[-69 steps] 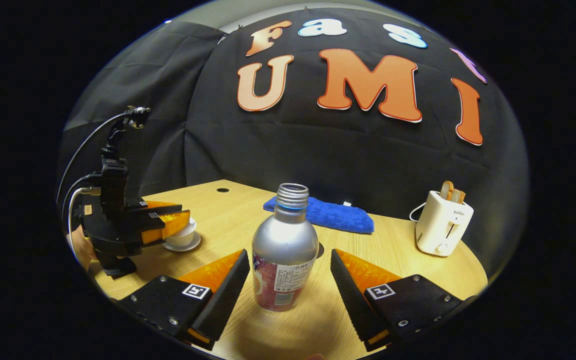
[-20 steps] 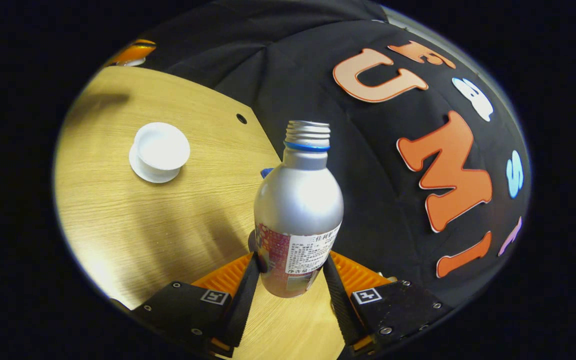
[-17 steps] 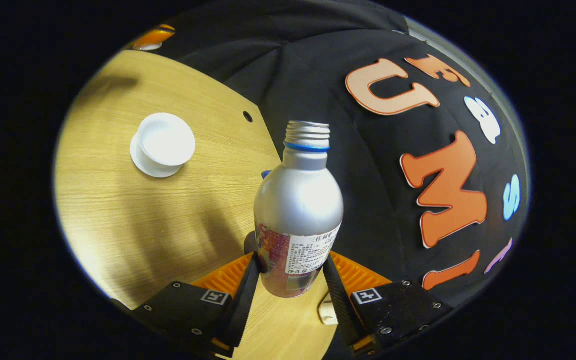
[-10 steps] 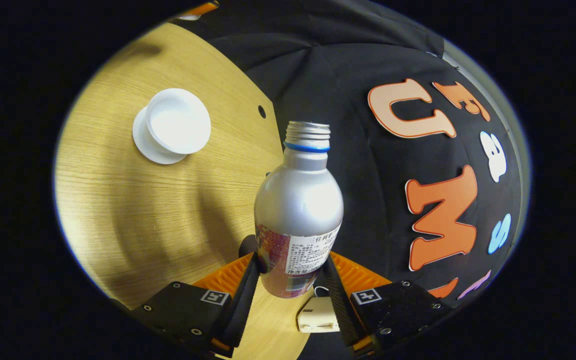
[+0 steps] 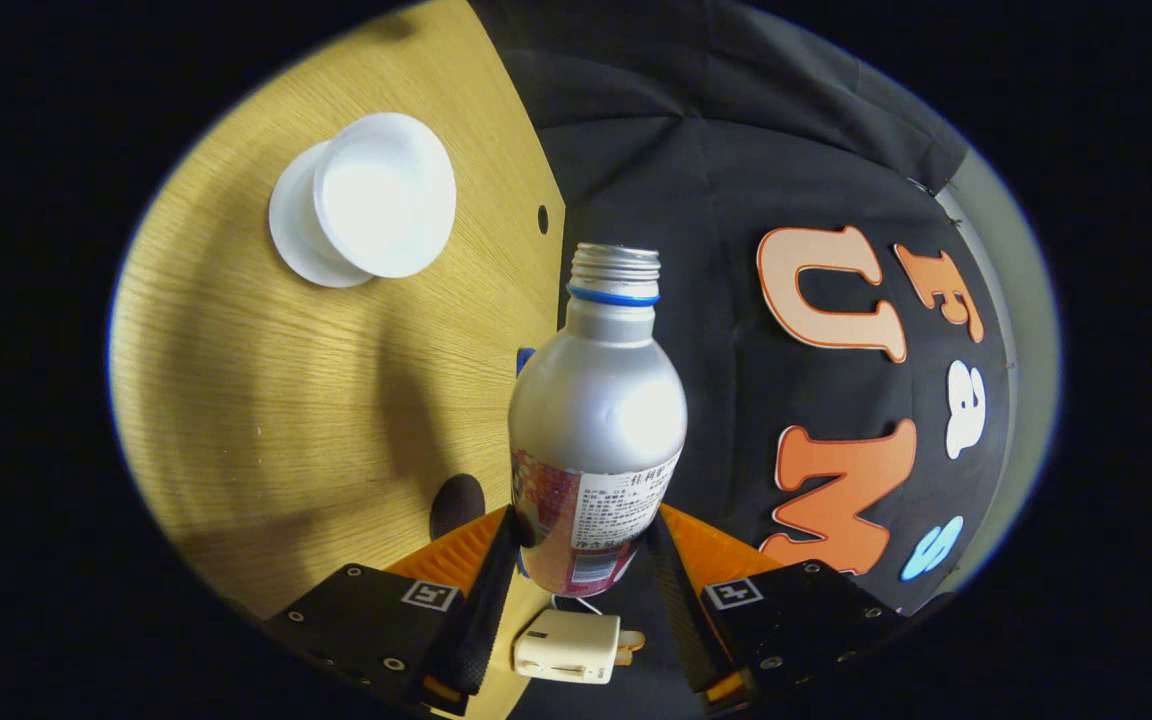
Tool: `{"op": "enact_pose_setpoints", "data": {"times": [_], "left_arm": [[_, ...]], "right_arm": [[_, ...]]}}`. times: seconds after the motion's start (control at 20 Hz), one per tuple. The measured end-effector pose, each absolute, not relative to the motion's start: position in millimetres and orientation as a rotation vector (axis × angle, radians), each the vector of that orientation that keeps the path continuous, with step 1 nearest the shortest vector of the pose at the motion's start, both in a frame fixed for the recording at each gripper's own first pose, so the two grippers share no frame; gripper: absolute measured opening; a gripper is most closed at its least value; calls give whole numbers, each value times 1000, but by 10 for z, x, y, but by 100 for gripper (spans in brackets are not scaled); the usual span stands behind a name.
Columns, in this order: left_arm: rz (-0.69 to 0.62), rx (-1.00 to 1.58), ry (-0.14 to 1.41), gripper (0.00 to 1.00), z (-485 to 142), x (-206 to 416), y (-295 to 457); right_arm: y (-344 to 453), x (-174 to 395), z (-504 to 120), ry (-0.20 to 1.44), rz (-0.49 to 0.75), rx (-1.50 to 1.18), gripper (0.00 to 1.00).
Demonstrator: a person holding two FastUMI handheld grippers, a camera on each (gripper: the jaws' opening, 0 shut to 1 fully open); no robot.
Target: Open the teacup lid with one hand, grasp the water bottle and pour water into the teacup with the other hand; after pouring, place the water bottle on the coaster and then close the teacup lid.
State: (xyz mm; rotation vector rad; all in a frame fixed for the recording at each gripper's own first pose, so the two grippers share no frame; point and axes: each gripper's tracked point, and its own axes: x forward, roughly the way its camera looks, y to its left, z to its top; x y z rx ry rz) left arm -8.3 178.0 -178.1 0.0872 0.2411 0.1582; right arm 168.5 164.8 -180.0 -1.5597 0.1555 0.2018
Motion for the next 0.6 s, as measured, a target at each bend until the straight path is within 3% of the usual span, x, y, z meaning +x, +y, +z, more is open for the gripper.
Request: {"op": "enact_pose_setpoints", "data": {"times": [0.05, 0.1, 0.45, 0.5, 0.6], "left_arm": [[157, 88, 246, 24, -1811, -88, 1786], [159, 88, 249, 29, -1816, -94, 1786], [155, 96, 234, 29, -1768, -105, 1803], [155, 96, 234, 24, -1768, -100, 1803], [155, 93, 237, 29, -1785, -109, 1813]], "right_arm": [[1654, 1695, -1782, 142, 196, -1575, 74], [1657, 1705, -1783, 133, 196, -1585, 74], [1684, 1804, -1631, 50, 164, -1662, 74], [1691, 1825, -1585, 29, 156, -1680, 75], [1720, 1842, -1544, -4, 143, -1711, 74]]}}
